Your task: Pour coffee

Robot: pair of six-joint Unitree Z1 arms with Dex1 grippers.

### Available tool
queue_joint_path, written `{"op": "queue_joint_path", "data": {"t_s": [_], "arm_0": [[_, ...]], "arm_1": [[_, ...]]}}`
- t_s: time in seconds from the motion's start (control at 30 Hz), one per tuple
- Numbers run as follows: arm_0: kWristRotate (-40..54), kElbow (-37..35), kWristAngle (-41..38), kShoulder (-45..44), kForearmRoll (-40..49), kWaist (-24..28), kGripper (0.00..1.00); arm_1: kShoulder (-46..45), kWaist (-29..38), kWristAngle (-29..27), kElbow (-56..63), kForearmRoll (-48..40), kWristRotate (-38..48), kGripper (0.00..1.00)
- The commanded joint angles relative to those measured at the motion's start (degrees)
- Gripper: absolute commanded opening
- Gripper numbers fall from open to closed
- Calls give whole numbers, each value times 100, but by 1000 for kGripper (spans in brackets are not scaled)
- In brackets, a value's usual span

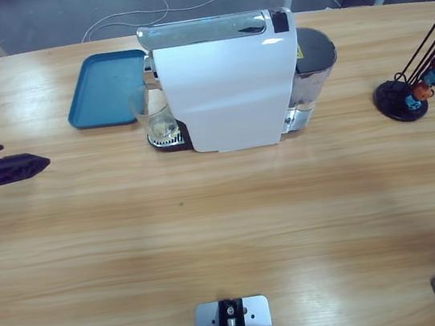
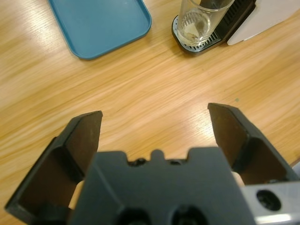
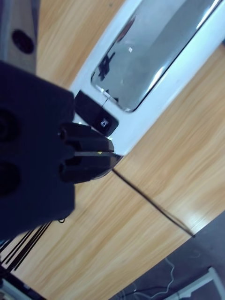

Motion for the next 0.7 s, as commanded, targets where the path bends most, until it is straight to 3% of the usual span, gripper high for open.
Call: {"op": "queue_joint_path", "data": {"t_s": [0.03, 0.7], "arm_0": [[81, 155, 5, 179, -156, 40, 968], [116, 209, -31, 214, -237, 40, 968]], "arm_1": [[-7, 2, -150, -5, 377, 232, 0], [261, 399, -20, -430, 496, 370, 0]]}}
